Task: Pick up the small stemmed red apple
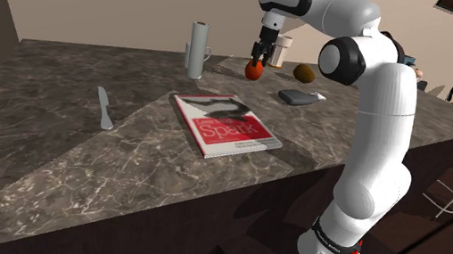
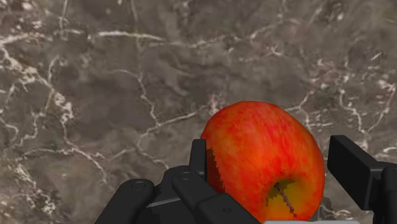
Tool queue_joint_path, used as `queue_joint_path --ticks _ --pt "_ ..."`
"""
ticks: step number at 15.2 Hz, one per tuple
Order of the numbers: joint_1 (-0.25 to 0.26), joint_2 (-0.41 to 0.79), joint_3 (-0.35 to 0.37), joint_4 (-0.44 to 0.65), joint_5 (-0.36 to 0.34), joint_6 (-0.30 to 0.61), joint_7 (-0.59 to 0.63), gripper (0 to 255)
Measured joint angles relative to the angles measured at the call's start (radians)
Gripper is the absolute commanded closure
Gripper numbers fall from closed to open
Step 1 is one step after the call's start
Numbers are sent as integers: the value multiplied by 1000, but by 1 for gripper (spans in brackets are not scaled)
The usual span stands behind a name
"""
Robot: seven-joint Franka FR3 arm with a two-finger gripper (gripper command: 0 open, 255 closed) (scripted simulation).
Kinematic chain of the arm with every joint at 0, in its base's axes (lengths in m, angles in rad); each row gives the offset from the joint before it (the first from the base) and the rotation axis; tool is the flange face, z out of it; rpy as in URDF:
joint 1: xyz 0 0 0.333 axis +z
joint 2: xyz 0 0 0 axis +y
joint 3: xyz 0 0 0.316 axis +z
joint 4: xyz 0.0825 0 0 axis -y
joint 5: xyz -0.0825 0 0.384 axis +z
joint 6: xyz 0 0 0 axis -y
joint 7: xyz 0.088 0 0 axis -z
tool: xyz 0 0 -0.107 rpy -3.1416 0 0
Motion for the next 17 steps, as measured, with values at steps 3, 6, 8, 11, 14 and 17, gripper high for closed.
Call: queue_joint_path --ticks 3,6,8,11,14,17 --pt "0 -1 0 -1 0 1 0 255" --pt "0 1 0 1 0 -1 0 255" --pt "-1 2 0 7 0 -7 0 255" --pt "-7 17 1 62 4 -48 3 255" --pt "-18 40 1 139 11 -102 6 255" --pt "-31 67 3 222 18 -158 9 255"
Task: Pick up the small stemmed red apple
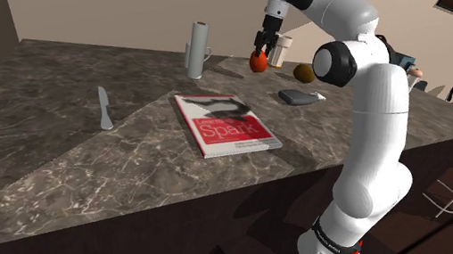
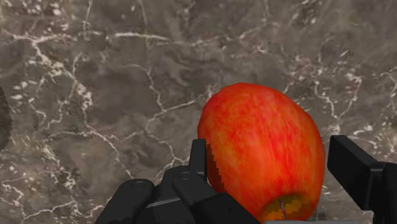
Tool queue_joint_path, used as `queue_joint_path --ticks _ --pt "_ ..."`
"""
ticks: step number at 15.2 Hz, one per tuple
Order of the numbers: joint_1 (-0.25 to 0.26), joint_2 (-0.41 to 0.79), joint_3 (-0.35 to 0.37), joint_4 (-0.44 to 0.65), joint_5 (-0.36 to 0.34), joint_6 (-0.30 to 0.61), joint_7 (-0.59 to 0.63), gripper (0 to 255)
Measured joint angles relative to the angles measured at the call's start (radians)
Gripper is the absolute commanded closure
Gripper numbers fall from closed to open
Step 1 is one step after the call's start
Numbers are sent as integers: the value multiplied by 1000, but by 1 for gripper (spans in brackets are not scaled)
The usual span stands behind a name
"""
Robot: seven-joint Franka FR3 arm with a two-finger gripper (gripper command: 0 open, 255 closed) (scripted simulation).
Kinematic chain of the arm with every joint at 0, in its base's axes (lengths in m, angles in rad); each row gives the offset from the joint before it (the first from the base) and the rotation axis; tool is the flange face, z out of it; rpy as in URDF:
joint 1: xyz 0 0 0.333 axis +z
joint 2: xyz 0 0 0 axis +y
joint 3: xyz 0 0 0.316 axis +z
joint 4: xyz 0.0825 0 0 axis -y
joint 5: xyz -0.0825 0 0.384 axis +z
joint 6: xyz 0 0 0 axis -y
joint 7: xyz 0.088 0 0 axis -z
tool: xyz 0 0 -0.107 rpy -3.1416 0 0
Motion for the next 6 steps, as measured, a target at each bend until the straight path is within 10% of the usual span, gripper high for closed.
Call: queue_joint_path --ticks 6 --pt "-59 136 14 316 36 -177 18 255"
